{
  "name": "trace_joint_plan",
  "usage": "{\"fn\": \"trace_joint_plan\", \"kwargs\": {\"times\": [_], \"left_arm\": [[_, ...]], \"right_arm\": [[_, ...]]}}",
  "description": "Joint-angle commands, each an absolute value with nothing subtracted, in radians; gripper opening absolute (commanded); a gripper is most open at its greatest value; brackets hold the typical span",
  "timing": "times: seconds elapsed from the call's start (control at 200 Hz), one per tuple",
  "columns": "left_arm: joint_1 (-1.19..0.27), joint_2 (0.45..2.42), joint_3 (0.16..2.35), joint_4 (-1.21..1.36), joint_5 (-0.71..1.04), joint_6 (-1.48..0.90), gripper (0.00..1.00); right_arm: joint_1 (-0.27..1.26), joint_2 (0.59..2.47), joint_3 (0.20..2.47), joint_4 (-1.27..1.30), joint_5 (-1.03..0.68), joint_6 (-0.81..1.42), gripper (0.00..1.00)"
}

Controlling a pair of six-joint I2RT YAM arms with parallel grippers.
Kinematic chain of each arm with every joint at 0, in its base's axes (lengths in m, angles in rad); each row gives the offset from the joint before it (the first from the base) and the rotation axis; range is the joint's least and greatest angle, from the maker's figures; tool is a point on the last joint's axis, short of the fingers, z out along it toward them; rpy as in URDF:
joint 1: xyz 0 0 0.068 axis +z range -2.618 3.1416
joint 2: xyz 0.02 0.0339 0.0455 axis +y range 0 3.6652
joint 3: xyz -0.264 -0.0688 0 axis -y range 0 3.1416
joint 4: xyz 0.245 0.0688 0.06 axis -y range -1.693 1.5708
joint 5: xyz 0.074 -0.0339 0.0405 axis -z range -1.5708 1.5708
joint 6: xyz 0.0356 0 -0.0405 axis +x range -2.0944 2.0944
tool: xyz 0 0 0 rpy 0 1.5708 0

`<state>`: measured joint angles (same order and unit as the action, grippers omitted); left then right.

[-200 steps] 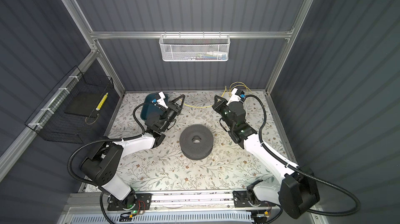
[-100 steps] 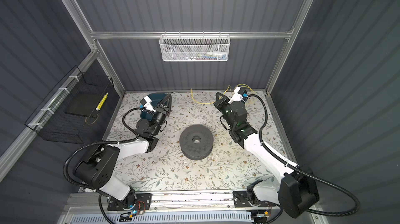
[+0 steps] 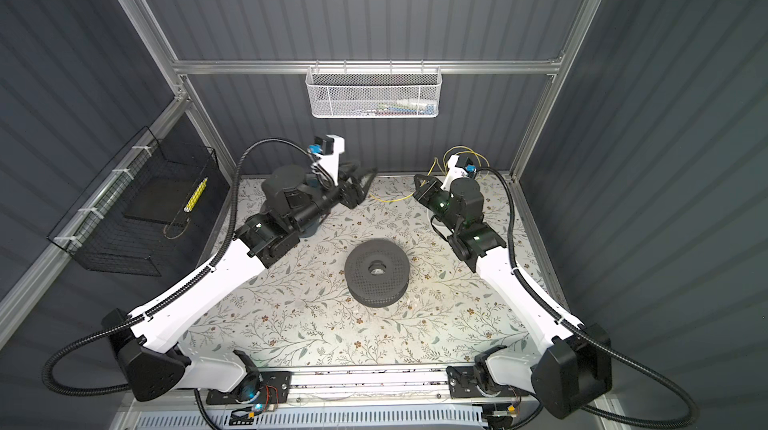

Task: Wrap the cables

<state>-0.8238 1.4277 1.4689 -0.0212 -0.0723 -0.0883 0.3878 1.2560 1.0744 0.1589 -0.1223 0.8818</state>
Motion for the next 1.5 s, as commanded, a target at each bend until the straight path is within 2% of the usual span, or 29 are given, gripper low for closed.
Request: {"fn": "trace_joint_plan", "kwargs": {"times": [0.0, 0.255, 0.45, 0.545, 0.64, 0.765, 0.895, 0.98, 1.015, 1.02, 1.03, 1.05, 1.14, 1.3, 1.495], "left_arm": [[-0.882, 1.504, 1.453, -0.245, -0.167, 0.221, 0.62], [-0.917, 1.604, 1.509, -0.244, -0.147, 0.269, 0.60], [-0.917, 1.605, 1.468, -0.166, -0.188, 0.273, 0.52], [-0.917, 1.589, 1.434, -0.132, -0.190, 0.284, 0.42], [-0.916, 1.574, 1.381, -0.111, -0.154, 0.301, 0.26], [-0.917, 1.562, 1.351, -0.092, -0.101, 0.312, 0.00], [-0.919, 1.534, 1.322, -0.069, -0.084, 0.317, 0.00], [-0.918, 1.511, 1.296, -0.053, -0.082, 0.311, 0.00], [-0.918, 1.498, 1.279, -0.039, -0.076, 0.306, 0.00], [-0.918, 1.496, 1.277, -0.036, -0.075, 0.305, 0.00], [-0.918, 1.491, 1.272, -0.032, -0.073, 0.303, 0.00], [-0.918, 1.483, 1.262, -0.024, -0.069, 0.298, 0.00], [-0.918, 1.444, 1.236, -0.009, -0.058, 0.281, 0.00], [-0.917, 1.405, 1.227, 0.000, -0.068, 0.273, 0.00], [-0.919, 1.384, 1.254, -0.012, -0.057, 0.273, 0.00]], "right_arm": [[0.388, 1.263, 1.106, 0.104, -0.235, 0.875, 0.00], [0.388, 1.244, 1.082, 0.092, -0.299, 0.907, 0.00], [0.388, 1.235, 1.055, 0.097, -0.324, 0.916, 0.00], [0.388, 1.233, 1.043, 0.097, -0.325, 0.918, 0.00], [0.388, 1.227, 1.030, 0.098, -0.326, 0.920, 0.00], [0.388, 1.235, 1.028, 0.101, -0.325, 0.921, 0.00], [0.388, 1.240, 1.037, 0.098, -0.367, 0.915, 0.00], [0.387, 1.230, 1.044, 0.090, -0.362, 0.897, 0.17], [0.384, 1.222, 1.048, 0.084, -0.359, 0.891, 0.33], [0.384, 1.222, 1.048, 0.084, -0.359, 0.891, 0.33], [0.381, 1.218, 1.050, 0.081, -0.358, 0.891, 0.43], [0.376, 1.213, 1.051, 0.079, -0.357, 0.889, 0.52], [0.338, 1.189, 1.038, 0.078, -0.347, 0.905, 0.68], [0.230, 1.149, 0.967, 0.130, -0.401, 0.987, 0.75], [0.116, 1.036, 0.904, 0.033, -0.418, 0.949, 0.75]]}}
